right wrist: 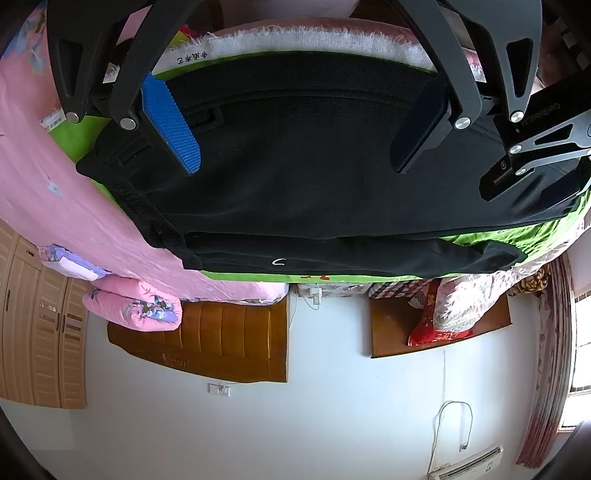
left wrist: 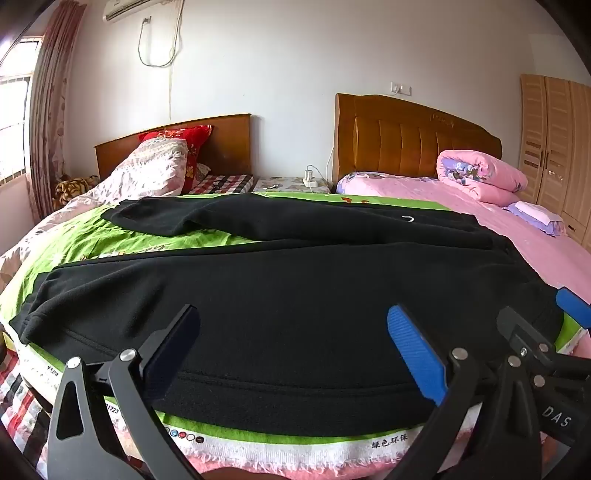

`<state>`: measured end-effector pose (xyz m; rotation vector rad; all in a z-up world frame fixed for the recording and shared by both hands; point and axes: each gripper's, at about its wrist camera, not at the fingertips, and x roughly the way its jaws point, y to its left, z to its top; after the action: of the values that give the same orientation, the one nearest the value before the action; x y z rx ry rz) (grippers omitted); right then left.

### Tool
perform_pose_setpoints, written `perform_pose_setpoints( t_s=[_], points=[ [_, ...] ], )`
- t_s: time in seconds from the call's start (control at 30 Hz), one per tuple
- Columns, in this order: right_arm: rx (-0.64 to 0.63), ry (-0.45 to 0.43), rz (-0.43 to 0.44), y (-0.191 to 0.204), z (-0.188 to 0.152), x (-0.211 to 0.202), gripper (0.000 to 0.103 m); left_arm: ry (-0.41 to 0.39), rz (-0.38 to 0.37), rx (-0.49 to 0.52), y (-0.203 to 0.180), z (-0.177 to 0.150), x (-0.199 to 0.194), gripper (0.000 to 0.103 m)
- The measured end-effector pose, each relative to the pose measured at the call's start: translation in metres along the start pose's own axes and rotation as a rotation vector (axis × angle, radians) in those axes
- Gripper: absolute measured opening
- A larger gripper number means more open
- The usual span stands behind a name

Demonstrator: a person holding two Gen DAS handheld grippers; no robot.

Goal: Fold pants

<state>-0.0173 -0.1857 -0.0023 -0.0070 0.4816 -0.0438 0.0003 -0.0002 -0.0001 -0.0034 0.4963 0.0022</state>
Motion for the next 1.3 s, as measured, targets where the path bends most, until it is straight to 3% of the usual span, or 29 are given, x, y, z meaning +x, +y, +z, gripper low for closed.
perform_pose_setpoints(
  t_s=[1.3],
  points=[
    [0.003, 0.004, -0.001, -0.001, -0.002, 0.0, 0.099, 0.009, 0.054, -0.058, 0.006, -0.006, -0.003, 0.102]
  ],
)
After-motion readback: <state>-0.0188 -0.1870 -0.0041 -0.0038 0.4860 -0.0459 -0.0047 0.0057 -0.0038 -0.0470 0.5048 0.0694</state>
